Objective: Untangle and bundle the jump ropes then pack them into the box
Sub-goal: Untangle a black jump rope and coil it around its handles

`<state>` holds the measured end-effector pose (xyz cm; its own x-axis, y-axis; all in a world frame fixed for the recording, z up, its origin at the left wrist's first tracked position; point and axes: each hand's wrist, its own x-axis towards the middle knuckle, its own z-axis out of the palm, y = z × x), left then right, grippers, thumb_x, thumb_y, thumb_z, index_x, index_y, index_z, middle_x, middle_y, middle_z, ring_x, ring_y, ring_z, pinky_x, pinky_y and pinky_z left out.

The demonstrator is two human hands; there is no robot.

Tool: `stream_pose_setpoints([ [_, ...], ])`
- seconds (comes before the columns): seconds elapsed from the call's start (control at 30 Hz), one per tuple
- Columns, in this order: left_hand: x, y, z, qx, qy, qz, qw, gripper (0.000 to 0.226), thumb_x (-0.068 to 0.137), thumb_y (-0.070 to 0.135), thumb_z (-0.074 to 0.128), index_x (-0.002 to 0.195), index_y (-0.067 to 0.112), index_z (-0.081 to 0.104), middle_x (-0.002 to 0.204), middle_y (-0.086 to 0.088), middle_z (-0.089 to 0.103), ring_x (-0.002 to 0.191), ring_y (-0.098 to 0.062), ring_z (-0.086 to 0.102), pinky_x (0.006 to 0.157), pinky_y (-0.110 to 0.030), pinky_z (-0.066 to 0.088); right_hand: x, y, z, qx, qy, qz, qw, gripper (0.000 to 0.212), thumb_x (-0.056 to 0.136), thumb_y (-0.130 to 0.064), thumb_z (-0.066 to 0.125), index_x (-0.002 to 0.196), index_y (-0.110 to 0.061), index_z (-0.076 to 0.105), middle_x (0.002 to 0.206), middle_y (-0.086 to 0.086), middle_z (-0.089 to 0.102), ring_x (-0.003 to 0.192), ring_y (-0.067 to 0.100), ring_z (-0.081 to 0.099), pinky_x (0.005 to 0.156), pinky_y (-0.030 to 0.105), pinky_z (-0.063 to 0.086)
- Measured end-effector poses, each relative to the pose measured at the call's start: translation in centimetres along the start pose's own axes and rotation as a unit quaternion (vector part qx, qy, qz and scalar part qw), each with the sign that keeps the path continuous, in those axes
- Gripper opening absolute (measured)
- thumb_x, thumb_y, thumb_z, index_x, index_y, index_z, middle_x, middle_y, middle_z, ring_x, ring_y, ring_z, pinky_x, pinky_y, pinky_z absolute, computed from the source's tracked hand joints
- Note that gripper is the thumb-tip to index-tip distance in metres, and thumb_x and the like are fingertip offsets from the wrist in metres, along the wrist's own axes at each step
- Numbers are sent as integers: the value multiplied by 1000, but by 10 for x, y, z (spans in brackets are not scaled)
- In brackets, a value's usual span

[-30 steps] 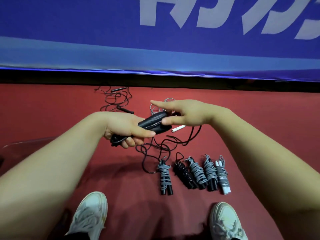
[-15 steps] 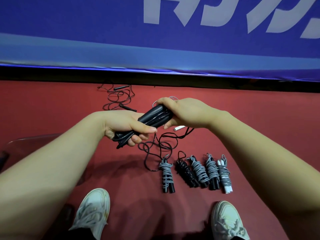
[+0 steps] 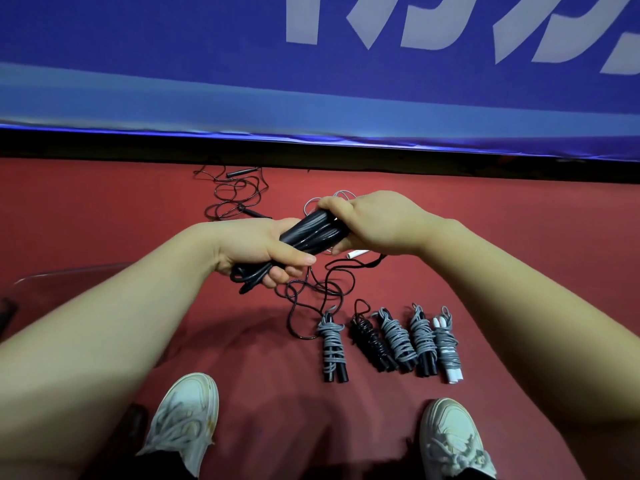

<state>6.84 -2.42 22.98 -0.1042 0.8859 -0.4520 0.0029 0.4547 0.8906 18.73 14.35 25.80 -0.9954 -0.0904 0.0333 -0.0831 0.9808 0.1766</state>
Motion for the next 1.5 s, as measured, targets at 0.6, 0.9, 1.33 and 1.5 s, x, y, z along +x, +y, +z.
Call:
stream_pose_setpoints([
  [0.6,-13,-1,-17,-35,-64,-61,995,44,79,22,59,118,24,41,57,3,36,41,-2,29,36,-12,26,4,25,-20,201,142,-34,969,34,89,-39,51,111,-22,70,76,-29,47,75,-9,48,69,3,31],
  [0.9,-23,18,-8,-30,-106,6,994,23,78,24,64,95,15,53,55,3,37,39,-2,29,36,-13,27,18,8,12,406,165,50,898,24,90,-22,48,96,-10,68,86,-12,63,80,-5,56,76,13,42],
  [1.33,-17,4,-32,-29,202,18,979,19,94,14,56,86,18,39,60,0,40,39,-3,32,35,-14,28,17,-28,38,472,-46,170,864,25,100,-28,37,86,-21,57,68,-2,46,60,13,42,57,24,36],
  [1.5,-9,2,-29,68,276,3,959,19,91,17,62,87,16,44,66,-3,48,43,-7,41,40,-18,38,24,-42,21,193,-45,181,963,23,96,-23,41,111,-9,52,100,12,60,91,30,57,72,32,44],
])
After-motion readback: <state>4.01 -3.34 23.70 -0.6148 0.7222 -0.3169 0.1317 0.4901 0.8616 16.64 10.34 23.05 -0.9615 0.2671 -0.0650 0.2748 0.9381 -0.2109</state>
